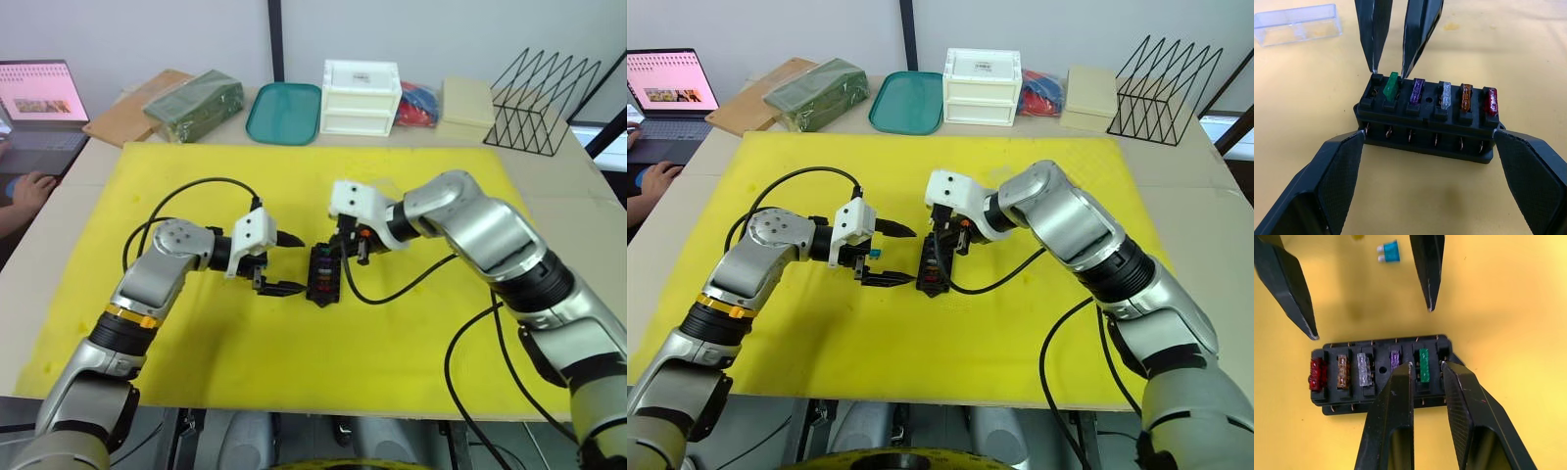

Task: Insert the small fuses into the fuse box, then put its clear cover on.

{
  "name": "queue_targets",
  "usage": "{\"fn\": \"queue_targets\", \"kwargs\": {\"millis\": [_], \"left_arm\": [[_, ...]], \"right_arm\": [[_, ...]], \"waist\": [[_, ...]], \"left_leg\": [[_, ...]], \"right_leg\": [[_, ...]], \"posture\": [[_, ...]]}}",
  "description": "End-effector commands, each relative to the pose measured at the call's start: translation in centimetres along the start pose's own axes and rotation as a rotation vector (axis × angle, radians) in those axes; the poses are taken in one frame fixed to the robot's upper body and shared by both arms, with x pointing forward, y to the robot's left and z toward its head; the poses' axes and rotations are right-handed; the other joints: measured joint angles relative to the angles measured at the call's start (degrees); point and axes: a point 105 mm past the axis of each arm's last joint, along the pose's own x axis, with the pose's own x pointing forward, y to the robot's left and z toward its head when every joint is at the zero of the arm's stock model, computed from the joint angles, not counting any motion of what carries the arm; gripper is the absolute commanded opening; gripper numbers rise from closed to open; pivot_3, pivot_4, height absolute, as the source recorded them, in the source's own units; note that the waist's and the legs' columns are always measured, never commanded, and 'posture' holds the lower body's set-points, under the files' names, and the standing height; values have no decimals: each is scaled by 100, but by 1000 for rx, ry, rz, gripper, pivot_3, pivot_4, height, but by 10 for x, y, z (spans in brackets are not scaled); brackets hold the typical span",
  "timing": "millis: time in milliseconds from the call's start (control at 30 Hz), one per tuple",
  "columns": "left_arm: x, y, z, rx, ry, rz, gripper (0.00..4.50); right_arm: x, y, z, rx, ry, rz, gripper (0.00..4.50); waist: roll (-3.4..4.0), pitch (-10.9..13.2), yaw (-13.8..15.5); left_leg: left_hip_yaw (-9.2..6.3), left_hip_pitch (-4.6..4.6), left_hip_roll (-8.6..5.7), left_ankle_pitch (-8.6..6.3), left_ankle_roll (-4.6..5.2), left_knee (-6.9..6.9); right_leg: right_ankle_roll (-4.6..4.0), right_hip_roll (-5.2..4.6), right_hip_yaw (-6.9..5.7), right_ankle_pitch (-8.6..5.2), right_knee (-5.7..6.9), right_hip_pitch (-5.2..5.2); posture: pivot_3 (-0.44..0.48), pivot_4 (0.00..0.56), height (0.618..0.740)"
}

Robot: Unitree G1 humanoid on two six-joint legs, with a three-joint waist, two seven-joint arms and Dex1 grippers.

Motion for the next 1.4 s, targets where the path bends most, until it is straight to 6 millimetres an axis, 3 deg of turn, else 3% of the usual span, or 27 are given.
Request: {"fn": "queue_targets", "kwargs": {"millis": [33,67,233,900,1200,1400], "left_arm": [[-5,6,12,51,-22,26,4500],[-5,6,12,51,-22,26,4500],[-5,6,13,55,-22,29,4500],[-7,10,12,49,-20,40,4500],[-7,9,12,47,-24,40,4500],[-7,8,12,47,-25,41,4500]], "right_arm": [[-15,-5,19,-45,-57,-40,1024],[-15,-6,19,-44,-59,-42,1024],[-10,-4,15,-20,-88,-30,31],[11,-3,-11,23,-77,-10,31],[26,8,-39,41,8,36,31],[27,9,-40,27,21,36,31]], "waist": [[0,0,-1],[0,0,1],[0,0,7],[0,0,4],[-1,0,1],[-1,-1,4]], "left_leg": [[0,0,0,0,0,0],[0,0,0,0,0,0],[0,-1,0,0,0,0],[0,-1,0,0,0,0],[0,4,0,0,0,0],[-1,9,0,0,0,0]], "right_leg": [[0,0,0,0,0,0],[0,0,0,0,0,0],[0,0,0,0,0,0],[0,0,0,0,0,-1],[0,0,0,0,0,5],[0,0,0,0,-1,12]], "posture": [[0,150,740],[0,150,740],[0,150,740],[0,150,740],[0,150,740],[0,150,740]]}}
